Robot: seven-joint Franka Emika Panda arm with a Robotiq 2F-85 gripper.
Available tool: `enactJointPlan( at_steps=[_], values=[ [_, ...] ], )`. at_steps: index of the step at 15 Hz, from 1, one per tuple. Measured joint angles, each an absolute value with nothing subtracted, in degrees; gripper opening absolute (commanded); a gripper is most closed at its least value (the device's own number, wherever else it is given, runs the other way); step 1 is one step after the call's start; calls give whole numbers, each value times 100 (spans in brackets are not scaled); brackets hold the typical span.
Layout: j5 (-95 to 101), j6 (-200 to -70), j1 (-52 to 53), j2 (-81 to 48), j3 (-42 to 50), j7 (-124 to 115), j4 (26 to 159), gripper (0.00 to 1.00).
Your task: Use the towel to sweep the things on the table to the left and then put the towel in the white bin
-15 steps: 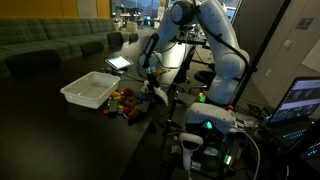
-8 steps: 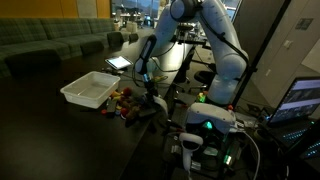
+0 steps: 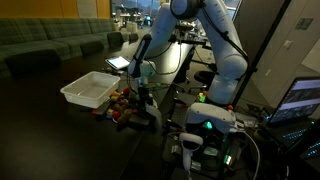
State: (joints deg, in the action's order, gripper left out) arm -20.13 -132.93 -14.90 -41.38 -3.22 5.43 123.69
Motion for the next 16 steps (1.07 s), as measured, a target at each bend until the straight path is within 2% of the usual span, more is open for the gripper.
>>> enactJointPlan(
  at_steps=[8,16],
  values=[
    [-3428,-14487,-788,-4150,-1152,-113,12327,4],
    [-3557,-15146,43,-4083,-1781,-281,12222,4]
  ],
)
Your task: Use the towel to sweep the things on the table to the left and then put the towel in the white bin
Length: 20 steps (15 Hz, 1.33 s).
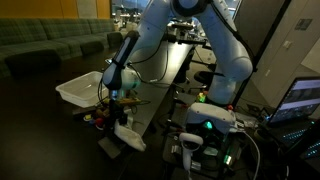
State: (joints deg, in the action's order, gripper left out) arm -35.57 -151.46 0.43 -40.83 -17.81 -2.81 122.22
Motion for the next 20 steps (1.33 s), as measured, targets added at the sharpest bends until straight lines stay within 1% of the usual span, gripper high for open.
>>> enactJointPlan(
  at_steps=[5,10,14,17,20],
  values=[
    [-3556,-15055,45,-3790,-1973,173,12225,4],
    [-3546,-14127,-673,-3139,-1778,1239,12537,4],
    [-3200,-13518,-1123,-2479,-981,1750,12797,4],
    [-2573,-13484,-1252,-2232,-222,1709,12770,4],
    [-1961,-13587,-1351,-2252,403,1488,12504,4]
  ],
)
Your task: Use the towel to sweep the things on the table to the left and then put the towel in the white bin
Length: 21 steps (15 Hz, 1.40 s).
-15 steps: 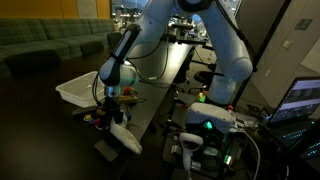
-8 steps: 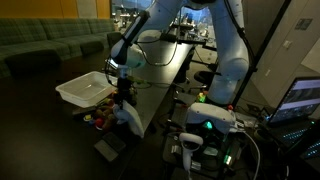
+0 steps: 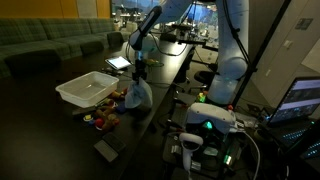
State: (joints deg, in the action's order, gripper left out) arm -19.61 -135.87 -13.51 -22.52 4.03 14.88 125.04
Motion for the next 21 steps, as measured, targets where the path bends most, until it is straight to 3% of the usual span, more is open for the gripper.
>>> enactJointPlan(
  at_steps=[7,21],
  values=[
    [-1060,-14248,-1446,-2685,1129,555,11565,4],
    [-1226,-15053,-2097,-2671,1115,373,10966,4]
  ],
)
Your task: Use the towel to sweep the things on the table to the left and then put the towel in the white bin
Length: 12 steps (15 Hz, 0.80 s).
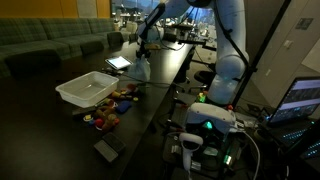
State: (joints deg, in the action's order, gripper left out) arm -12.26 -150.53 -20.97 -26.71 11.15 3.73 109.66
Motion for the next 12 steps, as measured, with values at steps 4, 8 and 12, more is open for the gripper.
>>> enactJointPlan(
  at_steps=[4,8,12],
  values=[
    [-1191,-15490,-2108,-2919,1172,41,10827,4],
    [-1133,-15679,-1982,-3464,1165,-162,10661,4],
    [-936,-15675,-1798,-4195,1173,-305,10355,4]
  ],
)
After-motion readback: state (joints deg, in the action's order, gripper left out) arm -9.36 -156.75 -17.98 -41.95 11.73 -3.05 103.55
